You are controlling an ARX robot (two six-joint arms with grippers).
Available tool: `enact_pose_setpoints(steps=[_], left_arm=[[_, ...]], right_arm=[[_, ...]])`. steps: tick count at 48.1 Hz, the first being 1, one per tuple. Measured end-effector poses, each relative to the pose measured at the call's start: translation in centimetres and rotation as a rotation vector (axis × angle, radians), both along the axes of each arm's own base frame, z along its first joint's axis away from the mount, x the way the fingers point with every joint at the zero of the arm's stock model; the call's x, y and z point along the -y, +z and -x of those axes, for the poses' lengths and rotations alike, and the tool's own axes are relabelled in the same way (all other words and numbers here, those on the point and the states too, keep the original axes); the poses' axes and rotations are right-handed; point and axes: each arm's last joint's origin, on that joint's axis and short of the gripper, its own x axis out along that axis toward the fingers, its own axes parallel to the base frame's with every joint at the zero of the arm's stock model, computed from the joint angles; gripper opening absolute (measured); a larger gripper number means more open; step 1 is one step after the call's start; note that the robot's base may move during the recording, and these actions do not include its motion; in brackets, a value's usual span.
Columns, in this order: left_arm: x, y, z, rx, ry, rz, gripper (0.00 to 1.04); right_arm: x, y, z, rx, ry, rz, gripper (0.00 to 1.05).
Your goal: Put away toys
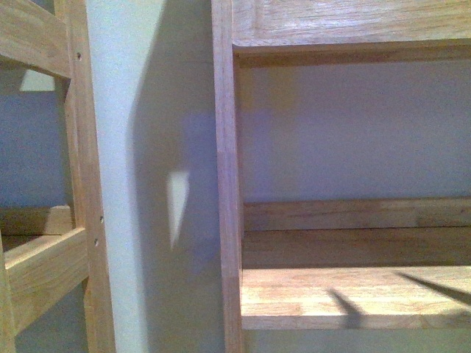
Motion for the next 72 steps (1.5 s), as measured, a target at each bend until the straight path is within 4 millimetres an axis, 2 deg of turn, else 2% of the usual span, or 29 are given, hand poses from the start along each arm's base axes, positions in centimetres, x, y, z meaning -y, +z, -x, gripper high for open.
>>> enact_pose_setpoints(steps=[6, 12, 16, 24, 29, 34, 38, 43, 53, 72], left_arm=[[0.0, 0.0, 0.0, 0.0, 0.0, 0.0, 0.98], [0.0, 0.0, 0.0, 0.0, 0.0, 0.0, 0.98], [0.0, 0.0, 0.0, 0.0, 0.0, 0.0, 0.98], [0.0, 0.0, 0.0, 0.0, 0.0, 0.0, 0.98], [0.0, 0.0, 0.0, 0.0, 0.0, 0.0, 0.98], [0.0, 0.0, 0.0, 0.0, 0.0, 0.0, 0.98], [0.0, 0.0, 0.0, 0.0, 0.0, 0.0, 0.98], [0.0, 0.0, 0.0, 0.0, 0.0, 0.0, 0.98], [0.0, 0.0, 0.0, 0.0, 0.0, 0.0, 0.98], [0.0, 0.0, 0.0, 0.0, 0.0, 0.0, 0.98]], right_arm=[[0.8, -4.9, 3.1, -0.049, -0.057, 0.029, 0.98], [1.6, -9.2, 5.2, -0.098, -0.108, 0.034, 0.98], [2.0, -13.0, 6.5, -0.176, -0.126, 0.023, 0.98], [1.3, -19.2, 8.2, -0.291, -0.134, 0.031, 0.98], [0.4, -21.8, 9.3, -0.299, -0.168, 0.104, 0.97], [-0.1, -23.1, 9.6, -0.404, -0.296, 0.16, 0.84], [-0.5, -24.7, 9.6, -0.451, -0.374, 0.199, 0.67], [-1.4, -25.6, 9.7, -0.435, -0.339, 0.234, 0.47], [-1.4, -27.2, 9.6, -0.436, -0.347, 0.248, 0.04], [-1.4, -28.5, 9.7, -0.433, -0.349, 0.251, 0.03]])
